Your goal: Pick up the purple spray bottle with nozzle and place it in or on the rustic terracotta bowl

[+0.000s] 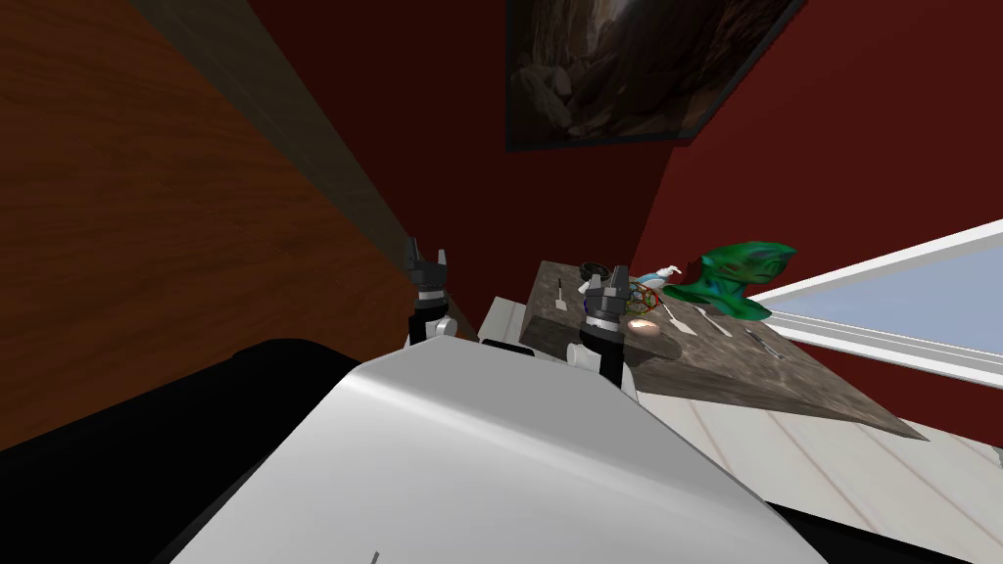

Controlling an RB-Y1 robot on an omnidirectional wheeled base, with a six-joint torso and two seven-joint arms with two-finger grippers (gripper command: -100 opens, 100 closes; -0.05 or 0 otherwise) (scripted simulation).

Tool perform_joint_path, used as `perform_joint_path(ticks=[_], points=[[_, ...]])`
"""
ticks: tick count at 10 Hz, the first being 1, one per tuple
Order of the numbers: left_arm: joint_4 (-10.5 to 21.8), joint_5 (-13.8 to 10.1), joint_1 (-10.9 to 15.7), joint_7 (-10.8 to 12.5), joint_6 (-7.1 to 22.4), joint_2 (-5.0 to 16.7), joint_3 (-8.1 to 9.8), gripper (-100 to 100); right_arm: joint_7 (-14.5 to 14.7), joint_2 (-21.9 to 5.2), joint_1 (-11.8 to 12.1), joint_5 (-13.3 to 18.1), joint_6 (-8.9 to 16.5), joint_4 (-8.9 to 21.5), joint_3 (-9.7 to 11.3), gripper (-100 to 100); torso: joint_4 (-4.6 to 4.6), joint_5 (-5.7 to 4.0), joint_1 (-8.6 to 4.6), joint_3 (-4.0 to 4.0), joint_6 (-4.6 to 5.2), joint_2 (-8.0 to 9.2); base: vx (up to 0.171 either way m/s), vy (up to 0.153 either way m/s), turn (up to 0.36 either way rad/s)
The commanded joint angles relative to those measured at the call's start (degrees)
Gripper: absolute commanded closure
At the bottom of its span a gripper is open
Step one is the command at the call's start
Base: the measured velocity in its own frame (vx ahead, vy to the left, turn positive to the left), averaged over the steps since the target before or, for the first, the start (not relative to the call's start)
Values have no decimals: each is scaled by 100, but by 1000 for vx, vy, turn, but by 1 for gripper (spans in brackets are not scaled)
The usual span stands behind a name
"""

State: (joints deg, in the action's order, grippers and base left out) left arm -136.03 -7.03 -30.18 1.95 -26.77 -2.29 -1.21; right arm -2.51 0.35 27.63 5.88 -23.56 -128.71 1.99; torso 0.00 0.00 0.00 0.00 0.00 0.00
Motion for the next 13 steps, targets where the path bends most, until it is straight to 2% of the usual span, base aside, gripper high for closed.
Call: perform_joint_path(ticks=[1, 4, 7, 8, 12, 13], points=[[0, 0, 0, 0, 0, 0, 0, 0, -60, -198, -17, -48, 77, 15, -29, -100, 0, 0, 0, 0, 0, 0, 2, -7, -22], [0, 0, 0, 0, 0, 0, 0, 0, -289, -572, -76, -227, 371, 74, -137, -100, 0, -2, -10, -1, 1, -2, 4, -19, -39], [0, 0, 0, 0, 0, 0, 0, 0, -649, -815, -154, -499, 818, 163, -293, -100, 0, -2, -10, -1, 1, -1, 2, -18, -44], [0, 0, 0, 0, 0, 0, 0, 0, -649, -815, -154, -499, 828, 163, -293, -100, 0, -2, -9, 0, 1, 0, 0, -8, -16], [0, 0, 0, 0, 0, 0, 0, 0, -1268, -987, -267, -957, 1557, 299, -542, -100, 0, -1, -3, 0, 0, 0, 0, -4, -51], [0, 0, 0, 0, 0, 0, 0, 0, -1268, -987, -267, -957, 1608, 299, -542, -100, 0, -1, -2, 0, 0, 0, 0, -1, -14]])
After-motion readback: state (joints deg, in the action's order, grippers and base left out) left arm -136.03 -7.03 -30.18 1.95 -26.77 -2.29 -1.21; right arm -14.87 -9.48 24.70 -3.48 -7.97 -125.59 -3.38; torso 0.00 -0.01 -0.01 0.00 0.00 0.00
